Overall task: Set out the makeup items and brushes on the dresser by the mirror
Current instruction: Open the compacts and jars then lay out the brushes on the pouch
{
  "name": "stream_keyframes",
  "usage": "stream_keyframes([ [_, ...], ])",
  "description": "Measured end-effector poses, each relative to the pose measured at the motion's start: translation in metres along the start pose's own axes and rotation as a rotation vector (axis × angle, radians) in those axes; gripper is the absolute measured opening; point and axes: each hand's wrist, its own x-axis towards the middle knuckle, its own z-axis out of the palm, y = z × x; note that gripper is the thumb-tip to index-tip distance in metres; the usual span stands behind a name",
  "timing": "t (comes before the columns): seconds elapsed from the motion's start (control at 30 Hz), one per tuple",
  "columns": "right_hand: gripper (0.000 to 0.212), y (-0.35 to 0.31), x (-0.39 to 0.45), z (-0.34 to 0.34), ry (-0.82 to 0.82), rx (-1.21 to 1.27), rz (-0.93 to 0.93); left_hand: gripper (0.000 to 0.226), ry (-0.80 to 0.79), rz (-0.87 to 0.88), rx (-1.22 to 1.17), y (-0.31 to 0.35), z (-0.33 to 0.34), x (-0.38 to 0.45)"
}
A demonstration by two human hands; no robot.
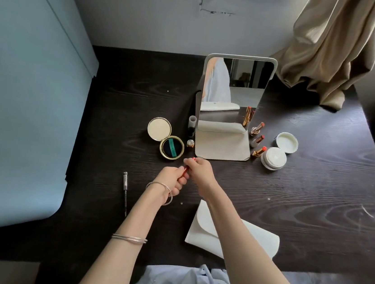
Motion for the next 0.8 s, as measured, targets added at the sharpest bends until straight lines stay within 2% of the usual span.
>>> stream_keyframes([
  [0.17,0.026,0.007,0.001,0.012,-0.020,0.021,0.045,0.036,-0.037,-0.083,-0.075,0.001,-0.011,-0.005],
  [0.27,0.022,-0.003,0.011,-0.031,0.236,0.091,0.065,0.034,-0.143,-0.140,-0.192,-0.018,-0.036,-0.019],
  [0.3,0.019,-0.009,0.014,-0.053,0.257,0.046,0.054,0.034,-0.123,-0.133,-0.216,-0.029,-0.047,-0.021],
  [0.4,0.023,-0.021,0.014,-0.085,0.054,0.019,0.074,0.032,0.054,0.021,-0.093,-0.055,-0.055,-0.009],
  [0.53,0.030,-0.012,0.010,-0.064,-0.134,-0.041,0.099,0.028,0.163,0.266,0.324,-0.052,-0.017,0.021],
  [0.6,0.031,-0.002,0.009,-0.061,-0.115,-0.033,0.100,0.035,0.226,0.370,0.466,-0.047,-0.005,0.035],
  [0.67,0.028,0.007,0.008,-0.063,-0.025,-0.010,0.124,0.040,0.301,0.427,0.562,-0.046,0.001,0.045],
  [0.73,0.022,0.014,0.007,-0.066,0.033,-0.015,0.159,0.039,0.381,0.481,0.559,-0.046,0.004,0.053],
  [0.8,0.018,0.019,0.005,-0.064,0.017,-0.041,0.186,0.035,0.439,0.535,0.489,-0.048,0.009,0.058],
])
